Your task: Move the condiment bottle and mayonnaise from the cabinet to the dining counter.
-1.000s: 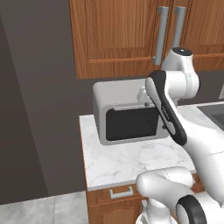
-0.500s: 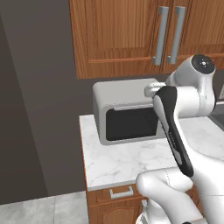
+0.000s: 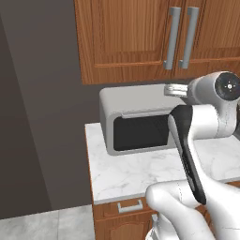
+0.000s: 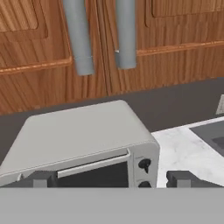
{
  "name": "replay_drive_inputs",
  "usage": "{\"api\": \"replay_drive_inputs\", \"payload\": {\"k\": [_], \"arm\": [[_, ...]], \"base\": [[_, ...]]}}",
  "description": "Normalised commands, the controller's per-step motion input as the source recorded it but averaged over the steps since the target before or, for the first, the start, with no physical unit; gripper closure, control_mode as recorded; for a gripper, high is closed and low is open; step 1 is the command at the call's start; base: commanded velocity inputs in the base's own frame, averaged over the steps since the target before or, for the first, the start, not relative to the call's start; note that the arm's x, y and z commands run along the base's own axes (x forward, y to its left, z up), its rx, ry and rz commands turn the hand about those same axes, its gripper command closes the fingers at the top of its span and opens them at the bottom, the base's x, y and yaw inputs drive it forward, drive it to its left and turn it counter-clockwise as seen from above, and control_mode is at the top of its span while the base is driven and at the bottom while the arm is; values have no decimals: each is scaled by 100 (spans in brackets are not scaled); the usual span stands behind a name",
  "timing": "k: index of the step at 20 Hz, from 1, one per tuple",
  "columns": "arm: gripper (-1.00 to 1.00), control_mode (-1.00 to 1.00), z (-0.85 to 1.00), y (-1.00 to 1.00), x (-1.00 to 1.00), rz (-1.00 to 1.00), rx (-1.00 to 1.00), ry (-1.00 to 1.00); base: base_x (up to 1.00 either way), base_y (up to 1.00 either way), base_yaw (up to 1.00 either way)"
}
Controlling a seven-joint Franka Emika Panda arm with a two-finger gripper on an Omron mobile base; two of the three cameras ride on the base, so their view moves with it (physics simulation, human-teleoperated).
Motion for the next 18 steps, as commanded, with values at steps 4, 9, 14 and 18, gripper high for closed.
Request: {"api": "replay_drive_inputs", "payload": {"k": [4,9,14,18], "arm": [[-100,-100,33,-29,-19,-2,0,-24],[-100,-100,34,-28,-24,0,0,-28],[-100,-100,33,-25,-15,0,0,-25],[-100,-100,32,-14,-4,5,0,-24]], "base": [[0,0,0],[0,0,0],[0,0,0],[0,0,0]]}}
